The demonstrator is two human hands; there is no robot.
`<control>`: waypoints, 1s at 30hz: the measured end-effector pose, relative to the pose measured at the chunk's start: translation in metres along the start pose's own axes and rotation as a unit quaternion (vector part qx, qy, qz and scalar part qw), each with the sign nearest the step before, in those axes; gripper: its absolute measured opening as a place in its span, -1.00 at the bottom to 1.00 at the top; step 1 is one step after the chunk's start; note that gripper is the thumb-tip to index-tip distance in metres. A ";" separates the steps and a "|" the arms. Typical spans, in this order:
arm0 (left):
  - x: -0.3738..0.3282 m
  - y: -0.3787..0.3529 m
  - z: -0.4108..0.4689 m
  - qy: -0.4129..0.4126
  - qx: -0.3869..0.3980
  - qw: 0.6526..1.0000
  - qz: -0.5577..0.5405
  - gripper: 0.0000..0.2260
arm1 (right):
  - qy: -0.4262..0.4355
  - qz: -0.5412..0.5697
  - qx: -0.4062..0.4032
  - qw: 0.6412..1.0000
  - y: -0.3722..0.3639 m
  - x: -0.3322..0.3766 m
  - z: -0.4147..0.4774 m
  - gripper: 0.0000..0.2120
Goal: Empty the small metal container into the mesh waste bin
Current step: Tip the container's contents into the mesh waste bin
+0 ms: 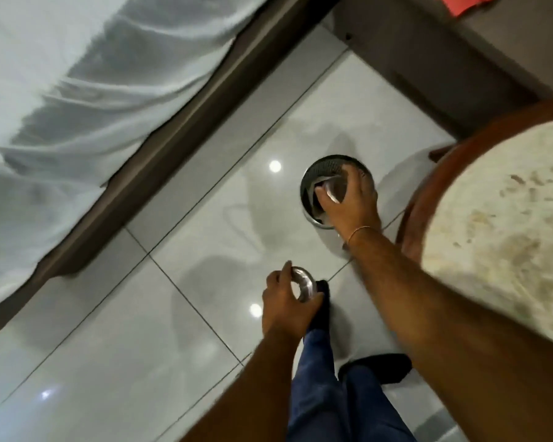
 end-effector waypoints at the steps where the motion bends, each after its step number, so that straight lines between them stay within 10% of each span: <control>1: 0.006 -0.003 0.001 0.002 0.006 1.000 -0.008 -0.13 | -0.014 -0.029 0.021 0.999 -0.016 -0.006 0.003 -0.26; 18: 0.025 -0.004 0.005 0.049 0.031 0.998 -0.030 -0.13 | 0.133 -0.003 -0.141 0.981 -0.024 0.022 0.021 -0.26; 22: 0.023 -0.006 0.009 0.032 0.034 0.999 -0.016 -0.13 | 0.077 -0.096 -0.059 0.991 -0.040 -0.006 0.020 -0.28; 27: 0.020 -0.012 0.016 0.035 0.036 0.999 0.000 -0.13 | 0.209 -0.067 -0.130 0.967 -0.026 0.034 0.035 -0.31; 30: 0.013 -0.016 0.016 0.018 0.048 0.999 0.009 -0.14 | 0.077 -0.139 0.005 0.987 -0.040 -0.009 0.025 -0.24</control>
Point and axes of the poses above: each hand's wrist, its own z-axis towards the middle knuckle, its own y-axis out of the back of the hand, x = y × z, the point moved 6 cm from there along z, towards the middle knuckle, and after that the axes turned 10 degrees about -x, right-handed, at the moved point
